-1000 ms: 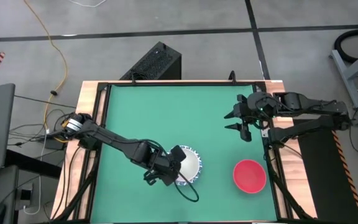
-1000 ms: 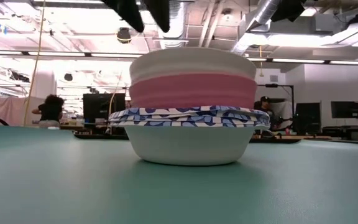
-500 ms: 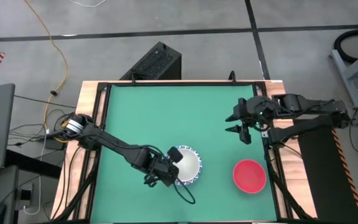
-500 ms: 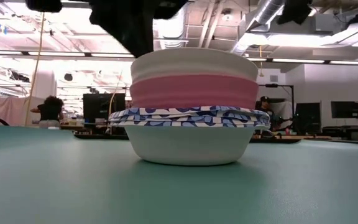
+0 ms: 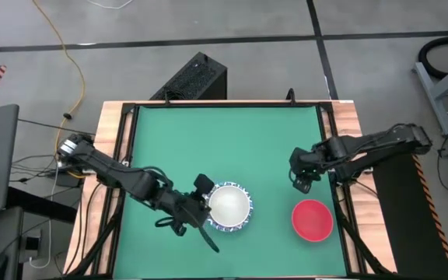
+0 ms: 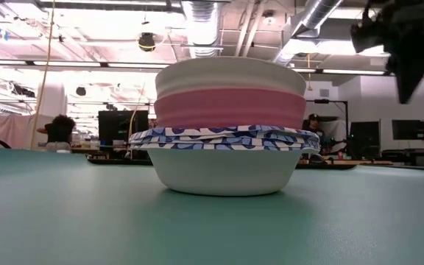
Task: Nest bowls inside each other
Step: Stack the orange bowl on top of the white bowl
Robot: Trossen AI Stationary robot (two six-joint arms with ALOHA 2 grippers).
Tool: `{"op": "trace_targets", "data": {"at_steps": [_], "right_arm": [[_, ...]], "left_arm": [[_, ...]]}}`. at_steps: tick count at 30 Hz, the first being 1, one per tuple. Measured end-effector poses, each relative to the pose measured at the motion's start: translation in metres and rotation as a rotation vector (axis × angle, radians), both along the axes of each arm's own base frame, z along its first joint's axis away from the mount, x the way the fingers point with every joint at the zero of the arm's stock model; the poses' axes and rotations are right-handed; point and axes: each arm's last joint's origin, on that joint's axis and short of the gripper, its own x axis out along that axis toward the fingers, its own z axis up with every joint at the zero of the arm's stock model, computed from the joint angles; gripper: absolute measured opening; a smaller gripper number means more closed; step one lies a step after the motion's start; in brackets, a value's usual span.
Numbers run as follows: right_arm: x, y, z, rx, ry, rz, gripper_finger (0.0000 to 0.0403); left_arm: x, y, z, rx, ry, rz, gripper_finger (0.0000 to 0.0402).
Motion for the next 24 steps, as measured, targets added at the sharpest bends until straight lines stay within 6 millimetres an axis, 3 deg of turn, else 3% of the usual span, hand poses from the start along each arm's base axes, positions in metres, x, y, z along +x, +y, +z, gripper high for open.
{"op": "trace_targets", "data": {"at_steps": [6, 14, 24], "right_arm": [[-0.002, 0.012, -0.004, 0.105, 0.051, -0.047, 0.0217], [-0.011, 0.039, -0.004, 0.137, 0.064, -0.033, 0.0217], [-0.01, 0.075, -0.023, 0.055, 0.177, 0.051, 0.0217]], "left_arm": [[-0.006, 0.003, 0.006, -0.042, -0.002, 0.031, 0.0], [-0.009, -0.003, 0.004, -0.113, 0.052, -0.066, 0.0], [-0.014, -0.012, 0.005, -0.114, 0.051, -0.098, 0.0]]}}
